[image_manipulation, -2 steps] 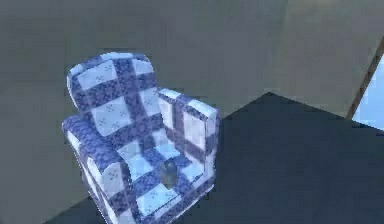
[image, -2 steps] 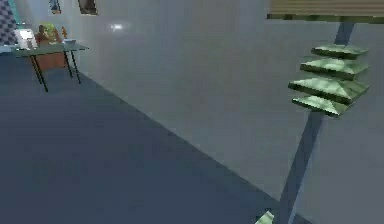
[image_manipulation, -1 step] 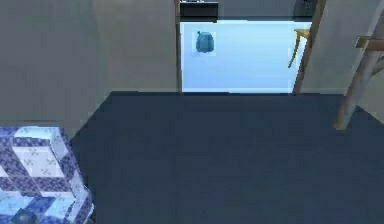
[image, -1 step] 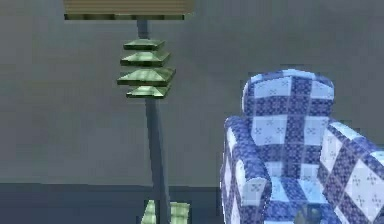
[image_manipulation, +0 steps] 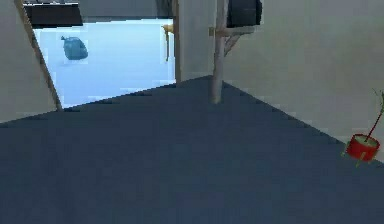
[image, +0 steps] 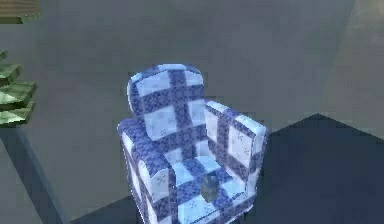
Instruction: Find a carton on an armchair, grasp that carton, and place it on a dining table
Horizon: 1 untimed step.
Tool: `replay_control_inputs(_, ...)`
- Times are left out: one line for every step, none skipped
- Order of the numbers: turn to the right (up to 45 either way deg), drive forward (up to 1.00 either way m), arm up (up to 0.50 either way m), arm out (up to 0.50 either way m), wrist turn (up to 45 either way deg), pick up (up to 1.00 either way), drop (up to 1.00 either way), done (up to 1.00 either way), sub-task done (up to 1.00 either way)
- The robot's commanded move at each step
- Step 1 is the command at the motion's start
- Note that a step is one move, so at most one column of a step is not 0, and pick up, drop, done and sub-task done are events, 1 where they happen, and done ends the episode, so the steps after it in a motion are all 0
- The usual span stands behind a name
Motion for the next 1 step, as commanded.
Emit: replay_control_inputs(0.0,0.35,0.00,0.00,0.0,0.00,0.00,0.00,0.00)
